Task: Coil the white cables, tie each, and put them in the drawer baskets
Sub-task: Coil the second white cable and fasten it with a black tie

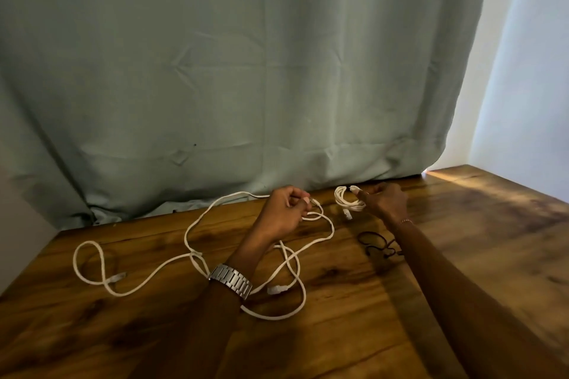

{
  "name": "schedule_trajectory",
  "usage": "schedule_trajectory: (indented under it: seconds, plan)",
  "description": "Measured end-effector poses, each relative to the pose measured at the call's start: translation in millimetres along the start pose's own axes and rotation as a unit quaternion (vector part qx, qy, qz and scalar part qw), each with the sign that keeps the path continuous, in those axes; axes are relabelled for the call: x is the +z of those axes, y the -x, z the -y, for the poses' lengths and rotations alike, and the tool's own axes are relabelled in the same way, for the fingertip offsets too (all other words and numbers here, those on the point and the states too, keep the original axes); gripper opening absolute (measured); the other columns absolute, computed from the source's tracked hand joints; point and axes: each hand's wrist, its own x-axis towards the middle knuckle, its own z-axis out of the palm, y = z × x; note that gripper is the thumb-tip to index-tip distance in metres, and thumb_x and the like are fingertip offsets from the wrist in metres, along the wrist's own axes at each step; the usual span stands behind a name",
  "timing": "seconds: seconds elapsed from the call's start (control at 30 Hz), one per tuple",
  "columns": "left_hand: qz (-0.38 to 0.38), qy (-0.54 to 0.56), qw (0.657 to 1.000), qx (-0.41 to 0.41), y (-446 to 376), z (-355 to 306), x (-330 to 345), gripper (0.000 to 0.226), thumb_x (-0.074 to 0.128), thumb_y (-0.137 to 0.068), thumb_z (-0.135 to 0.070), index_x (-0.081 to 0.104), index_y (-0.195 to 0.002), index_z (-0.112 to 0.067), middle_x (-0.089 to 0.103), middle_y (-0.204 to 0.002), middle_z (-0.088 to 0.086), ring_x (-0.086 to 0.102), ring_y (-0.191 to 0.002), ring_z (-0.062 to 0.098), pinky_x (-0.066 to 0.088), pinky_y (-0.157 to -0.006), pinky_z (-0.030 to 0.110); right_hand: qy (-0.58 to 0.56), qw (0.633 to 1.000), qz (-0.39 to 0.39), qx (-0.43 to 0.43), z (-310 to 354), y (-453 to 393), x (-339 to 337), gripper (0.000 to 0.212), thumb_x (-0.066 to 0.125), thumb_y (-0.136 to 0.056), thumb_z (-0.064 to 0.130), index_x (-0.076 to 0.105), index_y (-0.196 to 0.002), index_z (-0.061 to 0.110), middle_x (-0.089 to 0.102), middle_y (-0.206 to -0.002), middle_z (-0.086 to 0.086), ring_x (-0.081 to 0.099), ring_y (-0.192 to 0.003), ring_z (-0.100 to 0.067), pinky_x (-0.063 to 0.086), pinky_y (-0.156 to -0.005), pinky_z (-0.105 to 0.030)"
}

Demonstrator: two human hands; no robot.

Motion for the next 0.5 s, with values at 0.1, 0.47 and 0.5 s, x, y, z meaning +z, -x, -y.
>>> schedule_trajectory:
  seconds: [0.1,0.47,0.5]
  plan:
    - [0.007,-0.015,1.0,-0.008,-2,3,1,0.014,0.055,-0.101,-0.008,0.065,-0.111,-0.01,0.07,-0.089,0.002,0.065,-0.079,0.012,0.056,-0.075,0.025,0.059,0.998,0.014,0.014,-9,-15,10,0.041,0.084,-0.076,0.047,0.073,-0.069,0.008,0.07,-0.069,-0.009,0.068,-0.079,-0.027,0.039,-0.063,-0.027]
    - [0.0,-0.003,1.0,-0.024,-8,13,-13,0.018,0.051,-0.103,-0.01,0.064,-0.115,-0.01,0.072,-0.096,0.004,0.069,-0.09,0.016,0.058,-0.077,0.024,0.262,0.964,0.018,0.036,-22,-17,31,0.049,0.066,-0.089,0.056,0.069,-0.096,0.008,0.069,-0.101,-0.015,0.066,-0.096,-0.035,0.052,-0.081,-0.039]
    - [-0.004,0.003,1.0,-0.025,-9,14,-15,0.018,0.051,-0.103,-0.01,0.064,-0.115,-0.01,0.072,-0.097,0.005,0.069,-0.091,0.017,0.058,-0.079,0.024,0.273,0.962,0.006,0.005,-16,-13,31,0.049,0.063,-0.091,0.056,0.068,-0.098,0.007,0.069,-0.103,-0.016,0.065,-0.099,-0.036,0.052,-0.081,-0.04]
